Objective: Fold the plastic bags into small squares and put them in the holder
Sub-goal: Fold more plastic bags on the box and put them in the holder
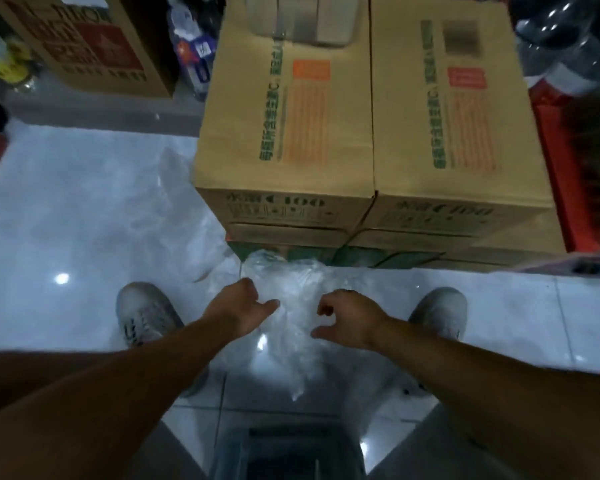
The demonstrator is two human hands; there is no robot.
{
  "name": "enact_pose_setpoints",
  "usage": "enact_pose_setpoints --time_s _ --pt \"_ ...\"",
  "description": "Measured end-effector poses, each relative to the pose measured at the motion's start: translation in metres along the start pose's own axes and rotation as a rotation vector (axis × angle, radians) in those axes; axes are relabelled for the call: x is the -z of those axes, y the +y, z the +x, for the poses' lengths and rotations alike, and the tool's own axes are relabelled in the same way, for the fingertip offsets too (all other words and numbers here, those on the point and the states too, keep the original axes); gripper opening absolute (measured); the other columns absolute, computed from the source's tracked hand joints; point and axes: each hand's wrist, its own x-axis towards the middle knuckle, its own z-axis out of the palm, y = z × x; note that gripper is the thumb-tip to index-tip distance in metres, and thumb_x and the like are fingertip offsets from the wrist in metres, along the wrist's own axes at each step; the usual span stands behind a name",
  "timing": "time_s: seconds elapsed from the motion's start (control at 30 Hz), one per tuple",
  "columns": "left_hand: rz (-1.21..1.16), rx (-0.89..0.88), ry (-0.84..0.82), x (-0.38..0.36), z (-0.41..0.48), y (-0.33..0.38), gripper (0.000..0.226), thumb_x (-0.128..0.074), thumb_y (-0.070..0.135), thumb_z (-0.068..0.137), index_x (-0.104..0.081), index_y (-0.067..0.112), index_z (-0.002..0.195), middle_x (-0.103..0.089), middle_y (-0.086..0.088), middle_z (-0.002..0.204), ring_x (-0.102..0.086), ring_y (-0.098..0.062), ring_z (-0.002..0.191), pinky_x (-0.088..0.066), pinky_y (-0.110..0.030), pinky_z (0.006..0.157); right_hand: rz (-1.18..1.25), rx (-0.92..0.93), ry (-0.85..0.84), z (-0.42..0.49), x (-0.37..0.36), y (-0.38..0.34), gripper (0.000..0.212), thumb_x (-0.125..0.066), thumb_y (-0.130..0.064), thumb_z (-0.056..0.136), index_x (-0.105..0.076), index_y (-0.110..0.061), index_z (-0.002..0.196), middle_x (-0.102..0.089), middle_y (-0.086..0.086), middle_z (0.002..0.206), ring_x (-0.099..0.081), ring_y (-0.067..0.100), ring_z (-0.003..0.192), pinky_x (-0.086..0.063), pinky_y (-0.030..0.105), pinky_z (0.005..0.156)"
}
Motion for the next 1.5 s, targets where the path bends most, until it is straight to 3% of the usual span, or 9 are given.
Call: enact_pose_setpoints --time_s 0.17,0.33,0.63,0.93,1.07,1.17,1.27,1.37,1.5 --pt "-0.145 0.064 0.006 -0.037 0.008 0.003 0.045 -0.068 0.064 0.084 -0.056 0.024 0.098 -0.059 0.004 0.103 -0.055 -0.015 0.095 -0.044 -0.028 0.086 -0.008 -0.029 0.020 0.019 -0.034 0.008 0.036 -0.073 -0.043 0.087 -0.065 -0.024 0.117 -0.052 0.000 0.125 -0.058 0.022 0.109 -0.047 0.031 0.095" --pt "-0.360 0.077 0.043 -0.039 0.020 0.007 0.039 -0.081 0.054 0.077 -0.060 0.021 0.070 -0.067 0.000 0.079 -0.070 -0.023 0.087 -0.056 -0.034 0.083 0.100 0.050 0.099 0.024 -0.031 0.018 0.010 -0.069 -0.026 0.092 -0.072 -0.018 0.096 -0.054 -0.001 0.103 -0.056 0.016 0.088 -0.043 0.023 0.083" --pt "-0.636 -0.075 -0.045 -0.003 -0.010 0.021 0.023 -0.084 0.033 0.081 -0.072 0.015 0.088 -0.075 -0.003 0.083 -0.070 -0.012 0.079 -0.050 -0.025 0.071 0.395 0.211 0.259 0.002 0.020 -0.007 0.015 -0.071 -0.010 0.089 -0.066 -0.019 0.079 -0.070 -0.002 0.088 -0.065 0.015 0.090 -0.051 0.025 0.085" --pt "-0.622 -0.436 0.049 0.100 -0.084 0.055 0.018 -0.072 -0.001 0.088 -0.065 0.010 0.077 -0.064 0.007 0.061 -0.059 -0.004 0.059 -0.049 -0.018 0.061 0.512 0.310 0.417 -0.090 0.135 -0.065 0.012 -0.065 -0.001 0.092 -0.068 -0.007 0.083 -0.062 -0.007 0.067 -0.053 -0.003 0.055 -0.042 0.014 0.055" --pt "-0.709 -0.533 0.058 0.143 -0.123 0.079 0.013 -0.075 0.008 0.089 -0.062 0.010 0.093 -0.063 0.005 0.069 -0.063 -0.004 0.064 -0.052 -0.021 0.067 0.598 0.364 0.522 -0.124 0.179 -0.088 0.006 -0.066 -0.008 0.094 -0.069 -0.006 0.090 -0.060 -0.004 0.064 -0.051 0.003 0.054 -0.041 0.016 0.052" --pt "-0.748 -0.527 0.031 0.161 -0.136 0.092 0.036 -0.087 0.020 0.079 -0.061 0.012 0.103 -0.061 0.002 0.076 -0.062 -0.009 0.067 -0.056 -0.026 0.069 0.606 0.357 0.602 -0.128 0.200 -0.096 0.008 -0.067 -0.012 0.094 -0.069 -0.004 0.093 -0.062 0.001 0.065 -0.051 0.005 0.052 -0.041 0.017 0.050" --pt "-0.688 -0.520 0.114 0.174 -0.137 0.102 0.027 -0.084 0.006 0.079 -0.065 0.007 0.098 -0.061 -0.006 0.079 -0.058 -0.012 0.064 -0.054 -0.021 0.061 0.642 0.341 0.672 -0.124 0.212 -0.100 0.015 -0.073 -0.023 0.091 -0.069 -0.010 0.098 -0.071 0.013 0.080 -0.063 0.015 0.063 -0.052 0.024 0.060" --pt "-0.815 -0.438 0.123 0.190 -0.129 0.108 0.018 -0.078 0.002 0.084 -0.066 0.007 0.095 -0.064 -0.018 0.087 -0.063 -0.021 0.069 -0.058 -0.024 0.056 0.674 0.423 0.613 -0.128 0.228 -0.095 0.048 -0.078 -0.044 0.075 -0.063 -0.026 0.117 -0.072 0.001 0.105 -0.070 0.008 0.093 -0.056 0.021 0.085" --pt "-0.974 -0.425 0.085 0.212 -0.123 0.115 0.016 -0.075 -0.002 0.084 -0.066 0.005 0.096 -0.063 -0.018 0.080 -0.065 -0.023 0.070 -0.064 -0.032 0.062 0.467 0.438 0.573 -0.131 0.245 -0.088 0.046 -0.082 -0.033 0.077 -0.065 -0.028 0.120 -0.068 -0.010 0.115 -0.064 0.000 0.106 -0.053 0.021 0.093"
